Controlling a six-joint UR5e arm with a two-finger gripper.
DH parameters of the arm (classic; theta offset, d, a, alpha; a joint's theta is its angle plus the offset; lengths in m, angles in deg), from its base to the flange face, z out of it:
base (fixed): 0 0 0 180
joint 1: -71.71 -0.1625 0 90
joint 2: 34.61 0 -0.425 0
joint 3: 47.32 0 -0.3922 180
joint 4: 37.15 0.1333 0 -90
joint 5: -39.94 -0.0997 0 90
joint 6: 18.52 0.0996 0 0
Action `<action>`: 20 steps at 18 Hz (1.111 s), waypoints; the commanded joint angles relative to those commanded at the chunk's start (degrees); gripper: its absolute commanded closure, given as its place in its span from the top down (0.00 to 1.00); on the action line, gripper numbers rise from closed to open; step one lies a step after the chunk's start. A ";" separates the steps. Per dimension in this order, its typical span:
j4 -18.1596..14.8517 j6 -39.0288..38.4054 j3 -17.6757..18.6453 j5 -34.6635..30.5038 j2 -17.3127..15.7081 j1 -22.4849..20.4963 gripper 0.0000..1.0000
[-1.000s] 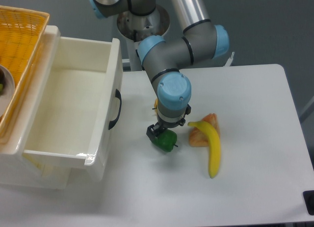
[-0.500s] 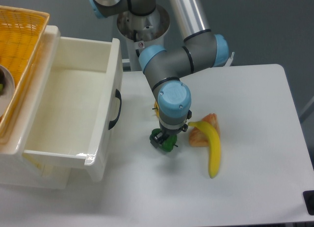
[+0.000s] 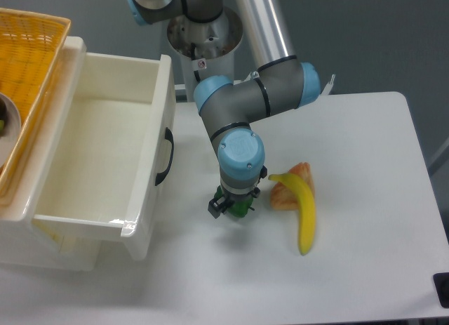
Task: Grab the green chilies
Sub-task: 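Close the gripper around the green bell pepper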
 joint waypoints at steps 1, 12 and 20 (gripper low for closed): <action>0.00 0.09 0.00 0.00 -0.09 0.00 1.00; 0.00 0.17 0.44 -0.61 1.05 0.00 1.00; 0.17 0.26 0.53 -0.44 1.58 0.00 1.00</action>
